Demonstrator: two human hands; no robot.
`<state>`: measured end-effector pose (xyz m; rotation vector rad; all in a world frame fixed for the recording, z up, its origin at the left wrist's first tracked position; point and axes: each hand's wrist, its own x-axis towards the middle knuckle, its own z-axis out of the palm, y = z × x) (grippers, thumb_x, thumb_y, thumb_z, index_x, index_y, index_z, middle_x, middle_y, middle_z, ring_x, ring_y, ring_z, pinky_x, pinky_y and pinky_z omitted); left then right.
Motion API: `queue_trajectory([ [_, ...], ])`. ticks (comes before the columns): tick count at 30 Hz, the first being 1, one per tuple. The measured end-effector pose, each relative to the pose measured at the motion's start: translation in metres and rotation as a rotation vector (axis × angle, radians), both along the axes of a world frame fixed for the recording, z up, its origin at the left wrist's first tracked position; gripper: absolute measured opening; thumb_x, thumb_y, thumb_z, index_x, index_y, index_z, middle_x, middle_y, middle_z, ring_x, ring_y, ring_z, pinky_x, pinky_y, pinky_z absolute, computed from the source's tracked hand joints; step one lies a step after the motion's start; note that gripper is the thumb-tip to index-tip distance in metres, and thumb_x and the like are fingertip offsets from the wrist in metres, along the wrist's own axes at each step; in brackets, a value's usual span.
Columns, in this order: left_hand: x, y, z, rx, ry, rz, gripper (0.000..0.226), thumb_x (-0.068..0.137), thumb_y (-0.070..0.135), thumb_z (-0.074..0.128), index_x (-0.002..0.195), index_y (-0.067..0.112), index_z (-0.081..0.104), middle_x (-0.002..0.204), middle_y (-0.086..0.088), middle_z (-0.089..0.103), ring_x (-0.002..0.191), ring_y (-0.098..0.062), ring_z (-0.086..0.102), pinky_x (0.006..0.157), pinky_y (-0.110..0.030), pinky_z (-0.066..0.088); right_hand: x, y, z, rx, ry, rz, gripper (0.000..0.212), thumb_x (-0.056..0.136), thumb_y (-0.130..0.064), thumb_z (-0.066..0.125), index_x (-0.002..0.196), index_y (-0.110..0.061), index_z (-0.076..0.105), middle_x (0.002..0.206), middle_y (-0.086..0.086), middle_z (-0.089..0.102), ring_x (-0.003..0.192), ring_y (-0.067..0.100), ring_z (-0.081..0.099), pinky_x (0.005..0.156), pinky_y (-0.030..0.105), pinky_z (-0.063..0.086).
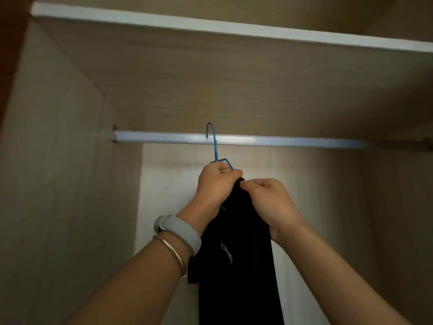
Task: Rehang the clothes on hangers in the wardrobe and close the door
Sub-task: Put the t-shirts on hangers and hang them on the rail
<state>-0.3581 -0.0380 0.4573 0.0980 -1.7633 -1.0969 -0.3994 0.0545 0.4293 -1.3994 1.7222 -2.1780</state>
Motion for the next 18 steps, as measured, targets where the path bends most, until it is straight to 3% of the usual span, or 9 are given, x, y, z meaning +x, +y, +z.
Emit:
queue_trajectory([
  [3, 0.014, -0.014, 0.015, -0.030, 0.027, 0.071, 0.027, 0.078, 0.003, 0.056, 0.057, 0.012, 0.043, 0.051, -0.001, 0.037, 0.052, -0.016, 0.036, 0.054, -0.025, 0.033, 0.012, -0.021, 0.009, -0.047, -0.003, 0.079, 0.017, 0.090, -0.010, 0.046, 0.084, -0.008, 0.061, 0.074, 0.014, 0.047, 0.065, 0.025, 0.047, 0.051, 0.028, 0.039],
  [9, 0.036, -0.047, 0.039, -0.056, 0.046, 0.247, 0.008, 0.078, 0.008, 0.059, 0.070, 0.010, 0.060, 0.067, -0.010, 0.051, 0.064, -0.019, 0.047, 0.065, -0.027, 0.040, 0.033, -0.063, 0.029, -0.076, -0.018, 0.135, 0.014, 0.089, -0.010, 0.047, 0.078, -0.009, 0.056, 0.075, 0.014, 0.046, 0.068, 0.025, 0.048, 0.059, 0.032, 0.039],
  [13, 0.045, -0.076, 0.039, 0.026, -0.003, 0.261, 0.024, 0.079, 0.005, 0.060, 0.056, 0.012, 0.055, 0.061, -0.005, 0.052, 0.059, -0.016, 0.049, 0.059, -0.024, 0.041, 0.040, -0.098, 0.035, -0.037, -0.047, 0.120, 0.017, 0.087, -0.009, 0.048, 0.073, -0.003, 0.056, 0.073, 0.014, 0.048, 0.070, 0.026, 0.050, 0.063, 0.035, 0.039],
  [16, 0.052, -0.093, 0.032, 0.076, -0.022, 0.246, 0.026, 0.080, 0.004, 0.060, 0.057, 0.015, 0.056, 0.063, -0.002, 0.053, 0.055, -0.008, 0.050, 0.046, -0.016, 0.043, 0.046, -0.123, 0.034, 0.007, -0.061, 0.091, 0.024, 0.086, -0.014, 0.049, 0.087, 0.007, 0.061, 0.076, 0.016, 0.056, 0.074, 0.027, 0.057, 0.065, 0.035, 0.044],
  [18, 0.057, -0.103, 0.030, 0.080, -0.010, 0.250, 0.026, 0.080, 0.002, 0.060, 0.057, 0.014, 0.057, 0.061, -0.002, 0.053, 0.050, -0.006, 0.052, 0.039, -0.010, 0.042, 0.051, -0.134, 0.032, 0.040, -0.049, 0.086, 0.021, 0.087, -0.014, 0.047, 0.082, 0.002, 0.059, 0.073, 0.014, 0.055, 0.071, 0.026, 0.056, 0.063, 0.033, 0.043],
])
